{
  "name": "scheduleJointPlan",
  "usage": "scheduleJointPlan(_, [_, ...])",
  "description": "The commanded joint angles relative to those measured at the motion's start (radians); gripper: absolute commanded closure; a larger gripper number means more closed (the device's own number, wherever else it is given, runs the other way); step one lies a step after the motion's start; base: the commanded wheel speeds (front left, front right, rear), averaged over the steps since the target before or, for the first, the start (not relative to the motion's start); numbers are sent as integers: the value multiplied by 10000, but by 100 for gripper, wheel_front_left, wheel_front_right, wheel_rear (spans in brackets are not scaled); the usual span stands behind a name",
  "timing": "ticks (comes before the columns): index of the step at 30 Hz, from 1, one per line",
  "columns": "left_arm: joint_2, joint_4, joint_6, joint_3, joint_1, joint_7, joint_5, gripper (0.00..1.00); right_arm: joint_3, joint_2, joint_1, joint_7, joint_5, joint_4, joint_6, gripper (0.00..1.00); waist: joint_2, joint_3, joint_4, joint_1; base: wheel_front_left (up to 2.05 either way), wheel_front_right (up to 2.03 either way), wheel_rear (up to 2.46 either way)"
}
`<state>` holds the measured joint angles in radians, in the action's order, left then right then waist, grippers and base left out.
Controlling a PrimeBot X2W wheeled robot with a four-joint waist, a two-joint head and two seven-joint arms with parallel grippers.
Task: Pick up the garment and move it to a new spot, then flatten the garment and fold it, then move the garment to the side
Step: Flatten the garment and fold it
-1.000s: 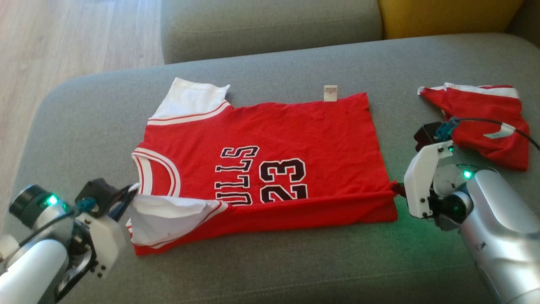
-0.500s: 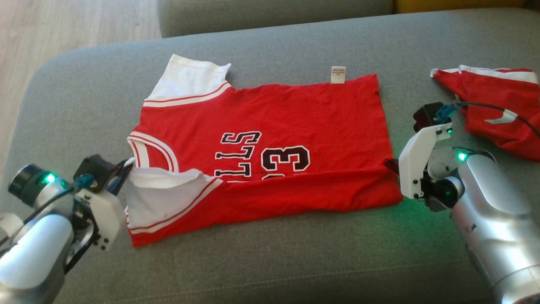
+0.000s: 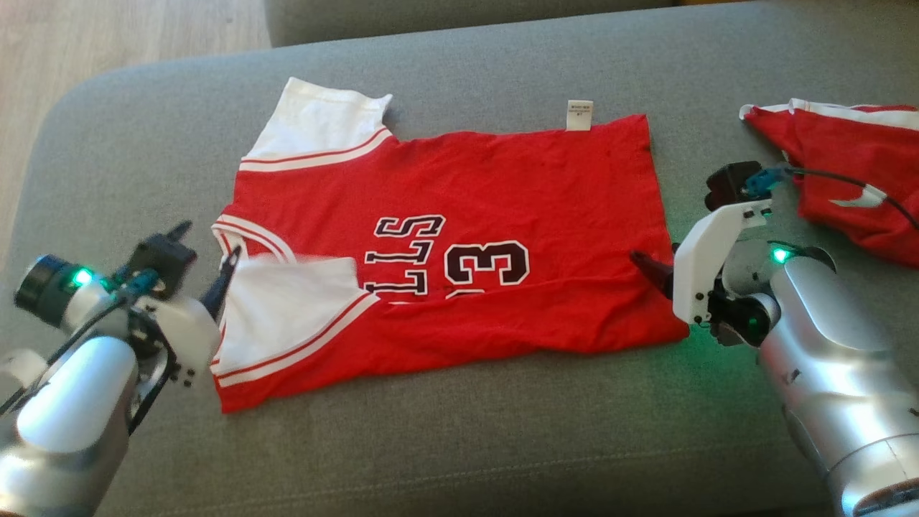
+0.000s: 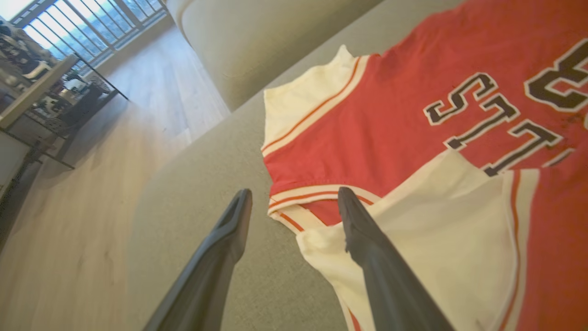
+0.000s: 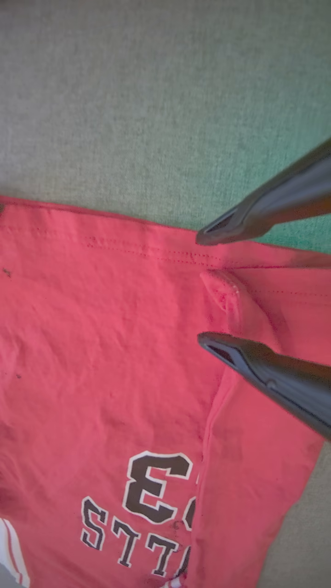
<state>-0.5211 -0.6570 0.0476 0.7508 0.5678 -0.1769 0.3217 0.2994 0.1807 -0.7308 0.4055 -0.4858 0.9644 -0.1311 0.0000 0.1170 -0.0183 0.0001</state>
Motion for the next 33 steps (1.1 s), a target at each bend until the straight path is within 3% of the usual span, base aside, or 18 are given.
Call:
scheduleJointPlan(1, [-325, 106, -250, -656, 669, -237, 132, 0, 24, -118, -393, -268, -92, -219, 4, 0, 0, -80, 8, -1, 0, 0, 0])
scheduleJointPlan(8, [-99, 807, -1576, -2113, 39, -828, 904, 0, -300, 31, 28, -2374, 44, -199, 4, 0, 0, -649, 52, -1, 0, 0, 0])
scheduleJointPlan(13, [173, 3156, -2584, -4054, -1421, -844, 1405, 0, -378, 7, 751, -4271, 147, -955, 4, 0, 0, -1186, 22, -1, 0, 0, 0])
scheduleJointPlan(17, [671, 4873, -3107, -5442, -3069, -846, 1430, 0, -377, 49, 1409, -5711, 775, -1693, 4, 0, 0, -1398, -72, -1, 0, 0, 0])
scheduleJointPlan(24, [1930, 6188, -3061, -6375, -5194, -847, 845, 0, -1706, -517, 2883, -6627, 2310, -3199, 4, 0, 0, -1635, -79, -1, 0, 0, 0])
scheduleJointPlan(30, [2911, 5992, -2676, -6472, -6156, -848, 202, 0, -2829, -1139, 4529, -6667, 3499, -5033, 4, 0, 0, -1749, -28, -1, 0, 0, 0])
scheduleJointPlan(33, [3098, 5790, -2529, -6521, -6333, -848, -41, 0, -2988, -1239, 4911, -6669, 3595, -5380, 4, 0, 0, -1759, -76, -1, 0, 0, 0])
